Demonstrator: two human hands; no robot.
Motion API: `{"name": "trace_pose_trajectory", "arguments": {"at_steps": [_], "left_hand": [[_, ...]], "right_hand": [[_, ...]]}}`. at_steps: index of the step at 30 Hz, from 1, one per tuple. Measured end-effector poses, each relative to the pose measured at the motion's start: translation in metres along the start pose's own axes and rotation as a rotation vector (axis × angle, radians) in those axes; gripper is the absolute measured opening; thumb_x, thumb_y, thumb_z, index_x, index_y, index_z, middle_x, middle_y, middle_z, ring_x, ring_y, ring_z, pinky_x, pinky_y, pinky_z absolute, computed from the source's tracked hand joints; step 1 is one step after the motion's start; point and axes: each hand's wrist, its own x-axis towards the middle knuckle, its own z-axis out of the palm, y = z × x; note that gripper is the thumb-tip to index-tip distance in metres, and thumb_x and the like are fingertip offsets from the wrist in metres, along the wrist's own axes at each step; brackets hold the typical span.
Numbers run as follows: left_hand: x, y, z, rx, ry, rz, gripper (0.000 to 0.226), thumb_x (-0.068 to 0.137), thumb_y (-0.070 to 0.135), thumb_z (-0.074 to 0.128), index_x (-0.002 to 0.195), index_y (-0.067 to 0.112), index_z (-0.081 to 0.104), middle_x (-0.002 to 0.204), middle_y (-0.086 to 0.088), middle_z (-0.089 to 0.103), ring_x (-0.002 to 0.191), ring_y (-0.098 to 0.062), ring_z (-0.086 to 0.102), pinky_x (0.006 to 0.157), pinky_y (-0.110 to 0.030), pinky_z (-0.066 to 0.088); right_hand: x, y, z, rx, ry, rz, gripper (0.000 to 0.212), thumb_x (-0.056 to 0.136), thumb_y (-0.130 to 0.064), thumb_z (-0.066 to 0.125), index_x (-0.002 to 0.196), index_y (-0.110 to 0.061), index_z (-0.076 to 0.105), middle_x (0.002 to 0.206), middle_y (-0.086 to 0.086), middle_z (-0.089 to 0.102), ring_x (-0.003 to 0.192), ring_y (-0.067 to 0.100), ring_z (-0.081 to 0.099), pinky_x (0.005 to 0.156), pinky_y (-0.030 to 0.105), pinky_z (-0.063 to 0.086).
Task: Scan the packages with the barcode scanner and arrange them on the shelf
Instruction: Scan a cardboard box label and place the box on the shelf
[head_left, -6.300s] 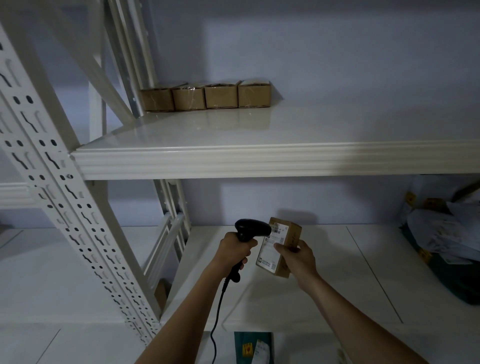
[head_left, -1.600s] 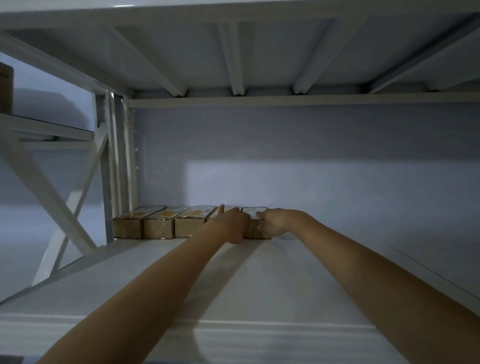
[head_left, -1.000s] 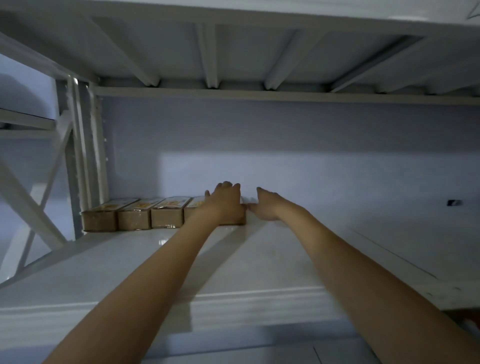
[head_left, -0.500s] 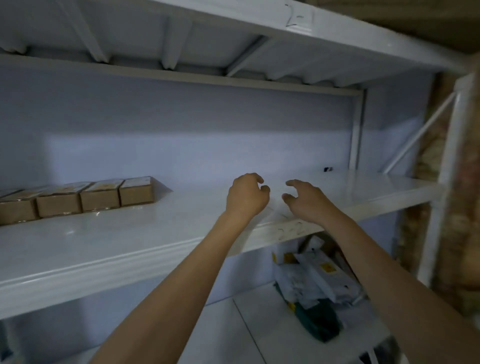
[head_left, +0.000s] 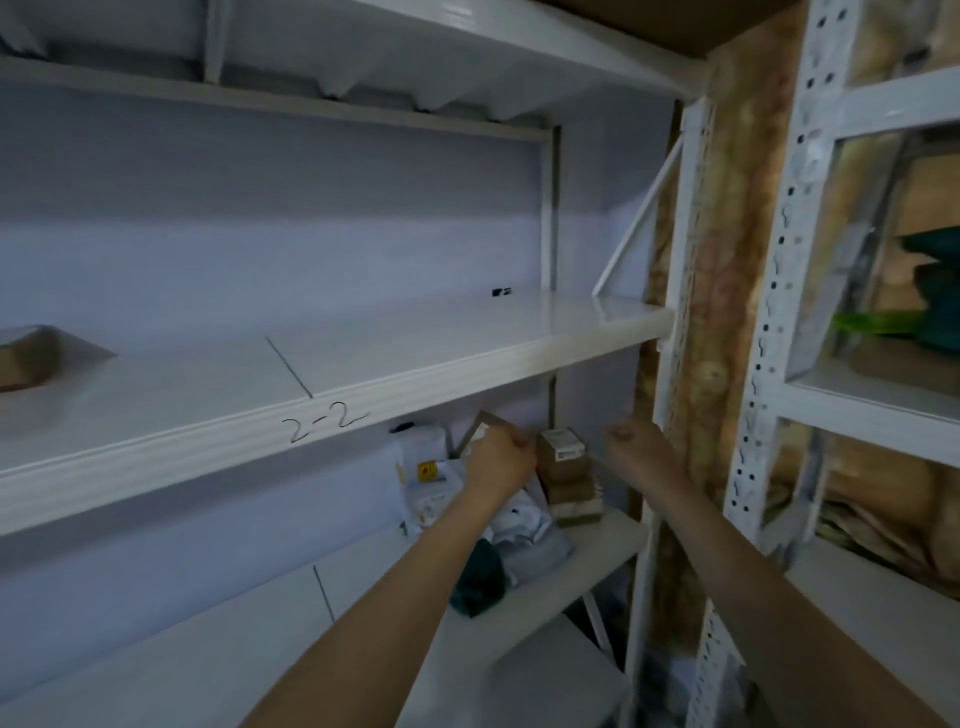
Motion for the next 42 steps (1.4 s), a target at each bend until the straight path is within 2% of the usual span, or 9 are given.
{"name": "trace_pose_trajectory", "arguments": {"at_steps": [10, 16, 25, 30, 32, 34, 38, 40, 42], "left_hand": [[0.097, -0.034, 0.080, -0.261, -0.049, -0.284, 0.038, 0.096, 0.011, 0.046, 0.058, 0.012, 0.044, 0.059, -0.006, 0.047, 0.057, -0.018, 0.046, 0.060, -0.027, 0.040], [0.175, -0.062, 0.113, -0.382, -0.057, -0.311, 0.035, 0.099, 0.017, 0.046, 0.065, 0.011, 0.050, 0.059, -0.006, 0.050, 0.052, -0.015, 0.047, 0.045, -0.021, 0.036], [0.273, -0.098, 0.178, -0.463, -0.120, -0.456, 0.031, 0.100, 0.014, 0.040, 0.071, 0.015, 0.051, 0.071, -0.006, 0.051, 0.071, -0.023, 0.052, 0.067, -0.034, 0.043], [0.304, -0.102, 0.216, -0.590, -0.145, -0.611, 0.038, 0.103, 0.030, 0.041, 0.112, 0.000, 0.062, 0.088, -0.010, 0.061, 0.076, -0.023, 0.058, 0.067, -0.030, 0.049], [0.312, -0.099, 0.225, -0.642, -0.166, -0.665, 0.040, 0.103, 0.030, 0.041, 0.127, 0.002, 0.056, 0.111, -0.016, 0.064, 0.095, -0.029, 0.061, 0.075, -0.035, 0.051], [0.318, -0.094, 0.234, -0.701, -0.168, -0.703, 0.040, 0.103, 0.026, 0.043, 0.138, 0.007, 0.045, 0.128, -0.015, 0.059, 0.106, -0.029, 0.061, 0.080, -0.035, 0.052], [0.336, -0.091, 0.249, -0.684, -0.128, -0.730, 0.043, 0.100, 0.021, 0.051, 0.140, 0.005, 0.043, 0.135, -0.018, 0.055, 0.120, -0.033, 0.057, 0.099, -0.045, 0.050], [0.343, -0.092, 0.255, -0.734, -0.098, -0.774, 0.044, 0.098, 0.023, 0.055, 0.137, 0.006, 0.046, 0.133, -0.019, 0.055, 0.117, -0.034, 0.059, 0.096, -0.047, 0.053], [0.346, -0.088, 0.258, -0.816, -0.119, -0.780, 0.039, 0.100, 0.023, 0.053, 0.135, 0.008, 0.047, 0.127, -0.019, 0.059, 0.105, -0.030, 0.063, 0.073, -0.036, 0.060]], "right_hand": [[0.087, 0.071, 0.028, -0.026, -0.099, 0.091, 0.039, 0.104, -0.018, 0.041, 0.066, -0.015, 0.045, 0.068, 0.001, 0.047, 0.065, 0.015, 0.048, 0.060, 0.027, 0.032], [0.165, 0.085, 0.062, -0.037, -0.120, 0.146, 0.045, 0.101, -0.011, 0.042, 0.059, -0.023, 0.032, 0.059, -0.002, 0.036, 0.055, 0.013, 0.037, 0.053, 0.026, 0.028], [0.265, 0.131, 0.097, -0.065, -0.154, 0.285, 0.029, 0.102, -0.019, 0.047, 0.075, -0.028, 0.040, 0.072, -0.009, 0.039, 0.060, 0.003, 0.035, 0.054, 0.015, 0.030], [0.309, 0.165, 0.115, 0.020, -0.228, 0.280, 0.048, 0.104, -0.017, 0.046, 0.057, -0.015, 0.038, 0.056, 0.005, 0.034, 0.053, 0.021, 0.035, 0.059, 0.035, 0.027], [0.324, 0.177, 0.125, 0.054, -0.248, 0.278, 0.039, 0.106, -0.021, 0.045, 0.083, 0.001, 0.065, 0.078, 0.023, 0.062, 0.073, 0.036, 0.058, 0.071, 0.047, 0.045], [0.341, 0.191, 0.137, 0.077, -0.271, 0.304, 0.032, 0.107, -0.023, 0.043, 0.110, -0.001, 0.066, 0.107, 0.024, 0.068, 0.079, 0.028, 0.061, 0.082, 0.041, 0.049], [0.366, 0.209, 0.154, 0.057, -0.280, 0.367, 0.026, 0.108, -0.019, 0.037, 0.096, -0.007, 0.057, 0.092, 0.014, 0.058, 0.073, 0.020, 0.052, 0.078, 0.035, 0.041], [0.375, 0.215, 0.161, 0.014, -0.323, 0.363, 0.031, 0.110, -0.019, 0.032, 0.124, -0.006, 0.056, 0.120, 0.020, 0.061, 0.102, 0.031, 0.059, 0.083, 0.032, 0.041], [0.377, 0.218, 0.165, 0.033, -0.321, 0.387, 0.038, 0.109, -0.024, 0.035, 0.137, -0.006, 0.053, 0.133, 0.020, 0.058, 0.114, 0.031, 0.056, 0.090, 0.032, 0.042]]}}
